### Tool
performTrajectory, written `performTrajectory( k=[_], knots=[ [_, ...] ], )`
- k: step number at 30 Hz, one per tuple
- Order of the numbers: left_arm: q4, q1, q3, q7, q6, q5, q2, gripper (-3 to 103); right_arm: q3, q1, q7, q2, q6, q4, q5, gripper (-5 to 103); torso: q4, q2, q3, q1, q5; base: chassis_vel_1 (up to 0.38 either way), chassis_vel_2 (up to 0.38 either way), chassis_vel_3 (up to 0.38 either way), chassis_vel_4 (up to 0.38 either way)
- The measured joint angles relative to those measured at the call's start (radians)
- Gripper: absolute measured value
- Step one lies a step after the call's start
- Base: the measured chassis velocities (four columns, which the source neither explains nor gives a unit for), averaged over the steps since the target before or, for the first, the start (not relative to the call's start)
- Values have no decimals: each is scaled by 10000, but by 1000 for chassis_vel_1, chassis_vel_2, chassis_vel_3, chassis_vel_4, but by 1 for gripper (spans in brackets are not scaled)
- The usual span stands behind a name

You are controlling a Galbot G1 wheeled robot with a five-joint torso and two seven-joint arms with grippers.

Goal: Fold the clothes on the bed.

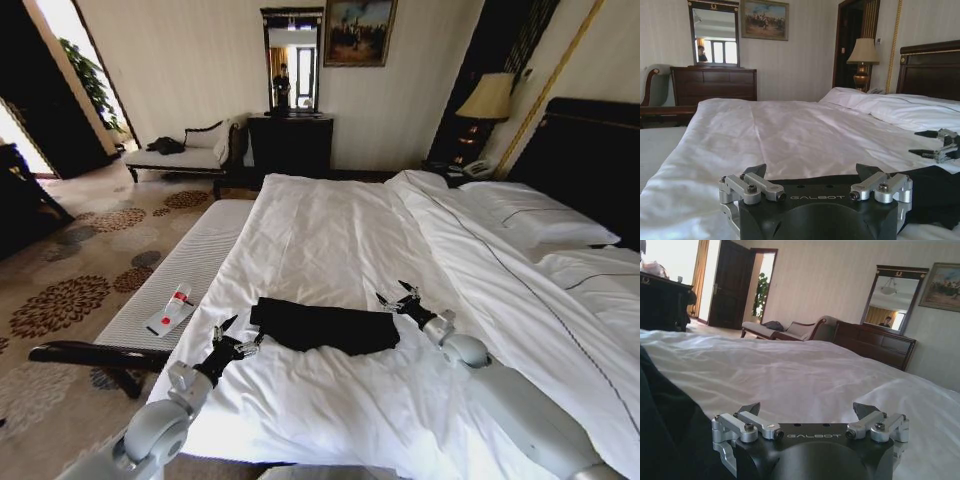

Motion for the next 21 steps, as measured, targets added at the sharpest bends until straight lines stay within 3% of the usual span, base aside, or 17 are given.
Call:
performTrajectory(
  k=[10,21],
  knots=[
    [-768,830,-478,-11,64,-152,110,100,-659,531,-383,168,1019,-1042,-2036,100,6,0,0,0,-1,0,0,0,0],
    [-782,306,-365,-60,170,-562,101,100,123,-1117,-441,-328,1161,768,-2941,100,3,0,-1,0,-3,0,0,0,0]
  ],
)
